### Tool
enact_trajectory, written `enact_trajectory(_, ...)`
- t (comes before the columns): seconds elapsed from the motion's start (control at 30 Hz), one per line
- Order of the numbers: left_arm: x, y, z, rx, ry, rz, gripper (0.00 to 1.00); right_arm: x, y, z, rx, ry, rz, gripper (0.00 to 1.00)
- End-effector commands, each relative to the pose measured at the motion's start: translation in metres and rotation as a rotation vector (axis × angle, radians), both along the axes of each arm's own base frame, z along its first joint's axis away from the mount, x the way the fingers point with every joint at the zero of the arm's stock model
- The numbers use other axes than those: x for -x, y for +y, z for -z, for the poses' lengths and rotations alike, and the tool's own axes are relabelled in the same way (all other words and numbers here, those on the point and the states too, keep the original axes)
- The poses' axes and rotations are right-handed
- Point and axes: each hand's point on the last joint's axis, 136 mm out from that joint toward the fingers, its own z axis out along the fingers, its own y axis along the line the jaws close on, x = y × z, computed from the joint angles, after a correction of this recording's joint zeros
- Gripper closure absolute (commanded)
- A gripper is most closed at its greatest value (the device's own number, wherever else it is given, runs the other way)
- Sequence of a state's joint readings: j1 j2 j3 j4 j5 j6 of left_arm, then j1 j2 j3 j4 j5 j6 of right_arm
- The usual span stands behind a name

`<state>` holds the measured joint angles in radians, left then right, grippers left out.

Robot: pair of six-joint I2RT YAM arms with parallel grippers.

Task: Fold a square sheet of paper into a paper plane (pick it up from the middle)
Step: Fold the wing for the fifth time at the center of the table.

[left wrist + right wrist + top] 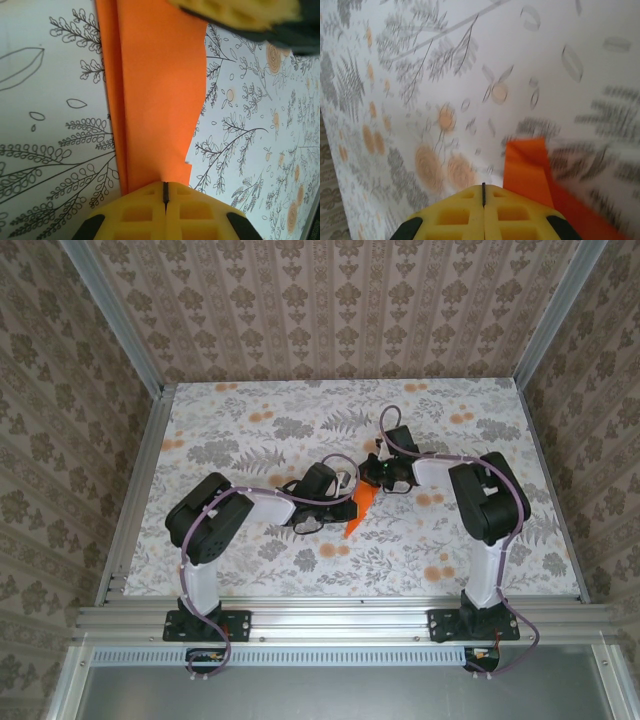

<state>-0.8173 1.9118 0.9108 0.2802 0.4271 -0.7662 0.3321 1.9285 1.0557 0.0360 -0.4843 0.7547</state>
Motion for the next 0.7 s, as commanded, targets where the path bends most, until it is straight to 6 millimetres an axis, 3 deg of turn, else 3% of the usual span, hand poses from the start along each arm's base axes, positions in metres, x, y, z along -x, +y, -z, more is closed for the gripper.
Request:
enact_trajectory(0.0,0.033,0.034,0.050,-0.178,0.133,0.019,1.00,0.031,0.011,-0.006,-0.029,0.046,-0.057,0.93)
enact_trajectory(0.17,0.032,0.034,0.050,-0.179,0.133,0.017,1.00,0.050,0.008,0.013,0.007,0.109,-0.057,0.93)
enact_trajectory(0.33,0.032,0.034,0.050,-0.179,0.134,0.016,1.00,0.049,0.008,0.027,0.025,0.133,-0.069,0.93)
enact_trajectory(0.67,0.054,0.044,0.059,-0.242,0.172,0.090,1.00,-0.005,-0.014,0.028,0.155,0.031,0.003,0.94)
